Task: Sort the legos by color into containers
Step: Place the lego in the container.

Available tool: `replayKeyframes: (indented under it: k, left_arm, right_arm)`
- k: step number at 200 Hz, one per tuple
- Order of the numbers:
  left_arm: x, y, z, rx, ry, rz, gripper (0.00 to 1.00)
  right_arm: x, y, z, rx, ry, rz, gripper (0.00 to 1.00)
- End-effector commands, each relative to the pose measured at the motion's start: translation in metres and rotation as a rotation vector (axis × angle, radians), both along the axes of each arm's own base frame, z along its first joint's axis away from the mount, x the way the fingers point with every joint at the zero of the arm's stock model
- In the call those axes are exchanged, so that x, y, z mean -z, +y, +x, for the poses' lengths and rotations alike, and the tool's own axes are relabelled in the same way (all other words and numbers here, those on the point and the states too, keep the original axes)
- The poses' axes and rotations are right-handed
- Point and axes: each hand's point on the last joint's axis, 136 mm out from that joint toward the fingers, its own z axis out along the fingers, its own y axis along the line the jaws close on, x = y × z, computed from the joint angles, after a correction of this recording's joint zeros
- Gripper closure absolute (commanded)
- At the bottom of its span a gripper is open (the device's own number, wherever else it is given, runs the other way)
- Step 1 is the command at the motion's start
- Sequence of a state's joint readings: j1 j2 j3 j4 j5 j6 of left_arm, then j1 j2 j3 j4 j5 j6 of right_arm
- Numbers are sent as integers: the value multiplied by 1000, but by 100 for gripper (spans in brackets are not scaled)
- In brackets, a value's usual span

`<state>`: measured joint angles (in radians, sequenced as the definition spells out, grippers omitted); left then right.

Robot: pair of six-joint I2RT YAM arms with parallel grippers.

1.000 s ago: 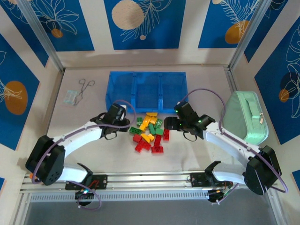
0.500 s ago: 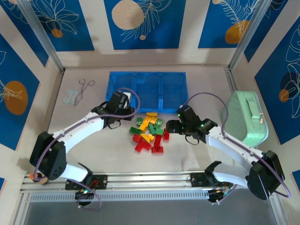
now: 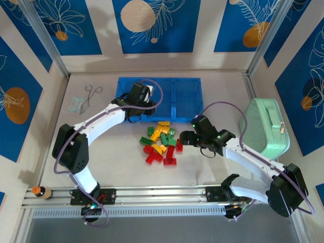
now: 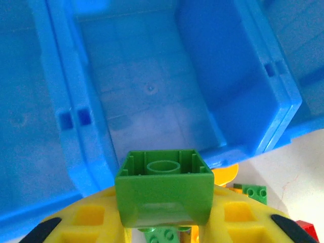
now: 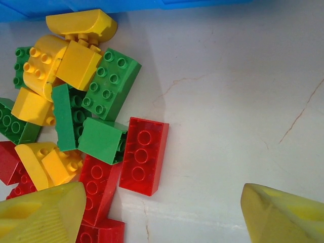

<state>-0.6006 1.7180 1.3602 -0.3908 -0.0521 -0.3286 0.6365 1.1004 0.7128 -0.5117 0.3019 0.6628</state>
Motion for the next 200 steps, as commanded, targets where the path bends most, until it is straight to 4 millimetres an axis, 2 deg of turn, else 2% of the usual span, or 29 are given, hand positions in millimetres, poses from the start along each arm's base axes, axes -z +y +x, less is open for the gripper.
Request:
replayKeyframes:
  k: [1,72,200]
  left_arm:
    - [0,-10,3,45,16,23,74]
    - [14,-33,25,64,46,5,74]
    - [65,-51,51,34,126,33,75]
  right_arm:
    - [-1,6,-8,-21,12,38,19]
    - [6,2,-11,-3,42,41,19]
    - [4,3,-8,-10,52,41,19]
